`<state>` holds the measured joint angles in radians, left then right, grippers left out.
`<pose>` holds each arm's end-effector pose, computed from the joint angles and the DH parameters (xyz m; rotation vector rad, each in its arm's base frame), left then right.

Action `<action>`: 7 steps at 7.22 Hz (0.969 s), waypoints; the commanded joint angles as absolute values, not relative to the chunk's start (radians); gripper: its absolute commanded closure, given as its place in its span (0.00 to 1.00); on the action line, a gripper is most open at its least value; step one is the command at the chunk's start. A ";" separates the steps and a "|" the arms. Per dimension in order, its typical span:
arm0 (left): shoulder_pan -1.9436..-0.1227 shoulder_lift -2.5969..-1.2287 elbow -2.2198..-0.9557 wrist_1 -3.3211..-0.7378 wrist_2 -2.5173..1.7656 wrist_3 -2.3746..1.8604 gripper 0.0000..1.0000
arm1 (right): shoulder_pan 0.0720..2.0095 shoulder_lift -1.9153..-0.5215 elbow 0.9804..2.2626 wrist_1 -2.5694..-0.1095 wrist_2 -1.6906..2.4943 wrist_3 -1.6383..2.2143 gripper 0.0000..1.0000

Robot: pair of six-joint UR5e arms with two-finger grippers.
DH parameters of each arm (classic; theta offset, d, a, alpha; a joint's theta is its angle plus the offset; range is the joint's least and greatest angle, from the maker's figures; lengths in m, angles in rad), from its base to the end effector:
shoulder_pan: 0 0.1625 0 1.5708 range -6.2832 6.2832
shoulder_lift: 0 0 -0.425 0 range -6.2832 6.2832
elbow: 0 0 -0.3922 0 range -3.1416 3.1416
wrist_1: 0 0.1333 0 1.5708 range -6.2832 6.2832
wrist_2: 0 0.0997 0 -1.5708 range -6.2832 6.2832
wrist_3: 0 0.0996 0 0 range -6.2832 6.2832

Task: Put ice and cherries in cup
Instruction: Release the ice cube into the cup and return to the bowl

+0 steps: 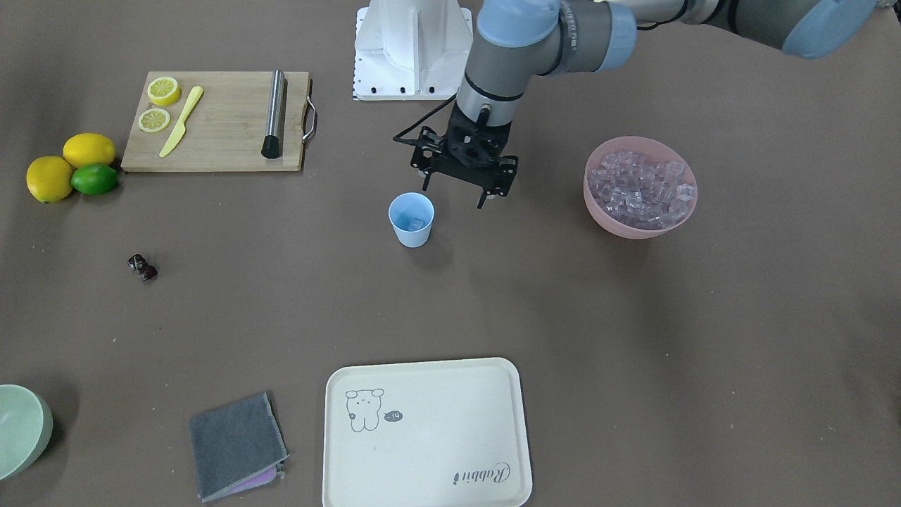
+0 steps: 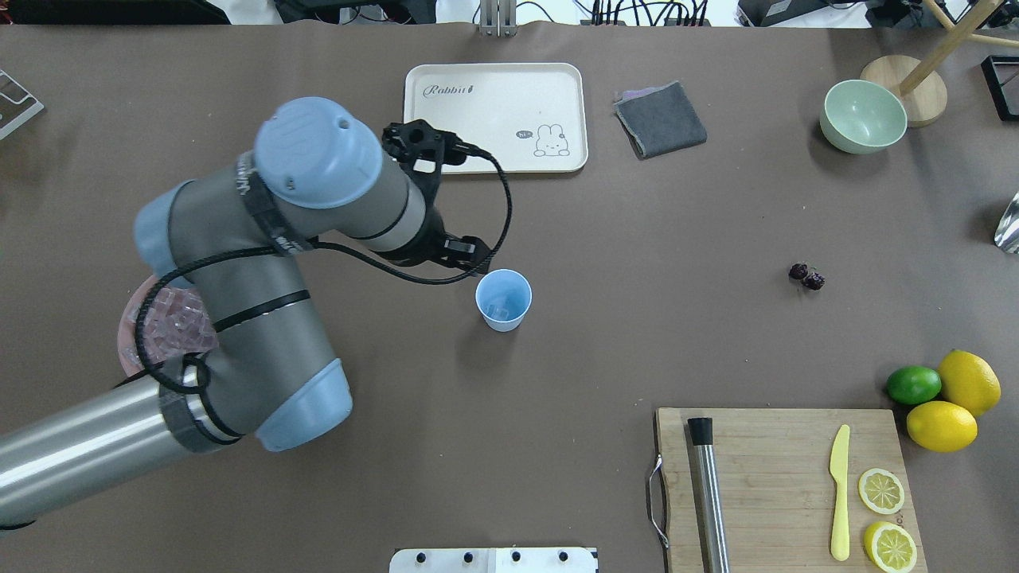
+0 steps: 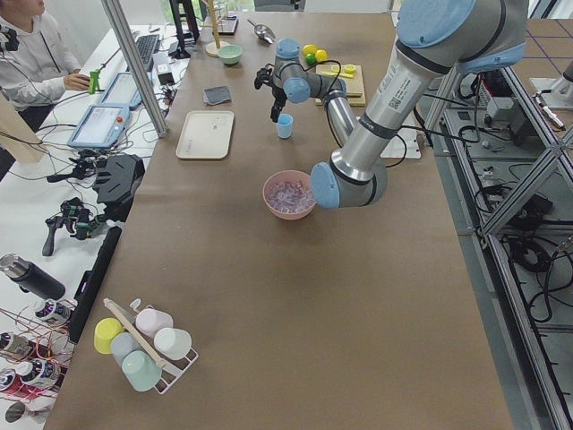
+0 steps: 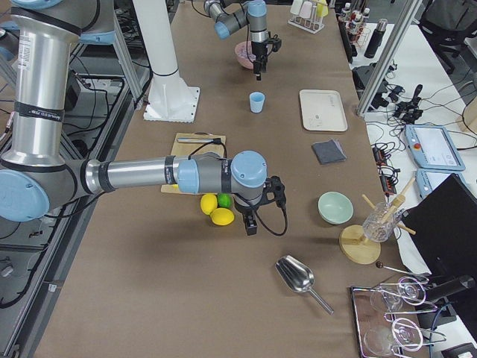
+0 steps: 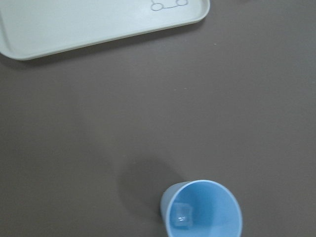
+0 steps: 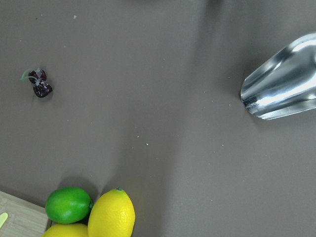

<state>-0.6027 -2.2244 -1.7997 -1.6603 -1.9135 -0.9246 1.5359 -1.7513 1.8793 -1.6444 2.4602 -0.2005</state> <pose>0.4717 -0.4457 0.1675 0.3070 0.9655 0.2062 0.0414 -0.4174 0.5878 0.1245 -0.8843 -0.2438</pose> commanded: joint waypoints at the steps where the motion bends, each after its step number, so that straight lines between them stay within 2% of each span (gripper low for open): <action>1: -0.652 -1.978 -1.986 -1.663 -1.934 -0.839 0.09 | 1.531 -1.750 1.879 -1.644 2.459 -0.195 0.00; 4: -0.723 -1.743 -2.095 -1.670 -2.022 -0.836 0.09 | 1.523 -1.759 1.875 -1.646 2.464 -0.199 0.00; 7: -0.689 -1.715 -2.033 -1.728 -1.957 -0.836 0.10 | 1.523 -1.761 1.879 -1.644 2.467 -0.199 0.00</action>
<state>-0.6991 -1.7309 -2.0606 -1.6974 -1.9768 -0.8362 1.5233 -1.7611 1.8773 -1.6457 2.4652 -0.2002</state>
